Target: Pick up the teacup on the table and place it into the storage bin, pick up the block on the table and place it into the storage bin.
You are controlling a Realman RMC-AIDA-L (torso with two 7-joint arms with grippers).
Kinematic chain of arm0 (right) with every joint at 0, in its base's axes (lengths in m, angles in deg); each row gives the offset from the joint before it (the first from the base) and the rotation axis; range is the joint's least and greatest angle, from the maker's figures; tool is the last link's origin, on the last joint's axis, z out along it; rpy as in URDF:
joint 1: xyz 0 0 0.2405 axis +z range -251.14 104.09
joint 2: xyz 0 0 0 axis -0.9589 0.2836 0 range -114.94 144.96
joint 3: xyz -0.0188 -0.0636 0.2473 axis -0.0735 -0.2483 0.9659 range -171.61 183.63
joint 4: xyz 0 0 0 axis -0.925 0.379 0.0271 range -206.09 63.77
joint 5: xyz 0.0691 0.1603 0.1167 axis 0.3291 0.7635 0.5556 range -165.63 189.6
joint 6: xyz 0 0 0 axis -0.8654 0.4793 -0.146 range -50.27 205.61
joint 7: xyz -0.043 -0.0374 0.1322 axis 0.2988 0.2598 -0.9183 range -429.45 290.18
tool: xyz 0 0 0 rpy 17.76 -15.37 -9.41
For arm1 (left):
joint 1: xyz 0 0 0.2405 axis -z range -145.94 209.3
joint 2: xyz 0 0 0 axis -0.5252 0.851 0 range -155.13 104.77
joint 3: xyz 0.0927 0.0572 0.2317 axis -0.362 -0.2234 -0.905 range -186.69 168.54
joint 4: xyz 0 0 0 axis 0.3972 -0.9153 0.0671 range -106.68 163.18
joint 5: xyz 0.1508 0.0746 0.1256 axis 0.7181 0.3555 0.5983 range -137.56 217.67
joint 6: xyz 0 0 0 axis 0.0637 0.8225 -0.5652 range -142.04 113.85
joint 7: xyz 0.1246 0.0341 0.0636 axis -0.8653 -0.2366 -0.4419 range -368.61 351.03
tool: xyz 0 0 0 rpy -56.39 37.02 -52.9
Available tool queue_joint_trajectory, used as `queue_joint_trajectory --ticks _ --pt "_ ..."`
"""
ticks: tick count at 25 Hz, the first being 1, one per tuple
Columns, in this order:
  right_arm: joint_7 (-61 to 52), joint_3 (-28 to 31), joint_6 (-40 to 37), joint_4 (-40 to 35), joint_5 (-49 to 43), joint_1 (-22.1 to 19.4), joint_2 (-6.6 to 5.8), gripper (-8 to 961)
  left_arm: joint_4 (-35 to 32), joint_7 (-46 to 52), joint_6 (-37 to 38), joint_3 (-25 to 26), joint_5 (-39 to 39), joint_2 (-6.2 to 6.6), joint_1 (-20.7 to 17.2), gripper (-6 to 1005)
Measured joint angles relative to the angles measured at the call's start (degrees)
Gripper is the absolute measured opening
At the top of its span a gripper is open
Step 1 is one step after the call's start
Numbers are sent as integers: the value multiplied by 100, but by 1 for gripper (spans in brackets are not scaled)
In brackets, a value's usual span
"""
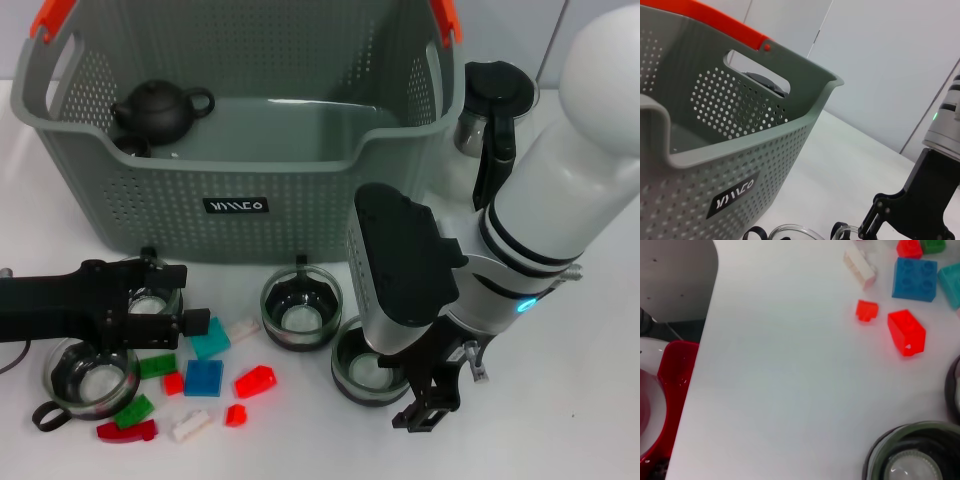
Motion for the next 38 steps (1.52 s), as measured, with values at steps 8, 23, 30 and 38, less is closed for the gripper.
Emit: queue_joint_trajectory --ticks 8,23,30,38 --pt "-14 -37 26 -21 4 -8 0 576 0 1 3 47 0 10 -1 859" --pt "-72 -61 0 -113 115 -4 -3 98 0 -2 6 143 39 18 -3 858" --pt "-72 -33 -54 -139 134 -13 -17 53 0 -5 6 141 33 19 -6 858" --pt "-204 805 -1485 -1217 368 -17 -40 53 0 -9 -25 154 0 24 13 859"
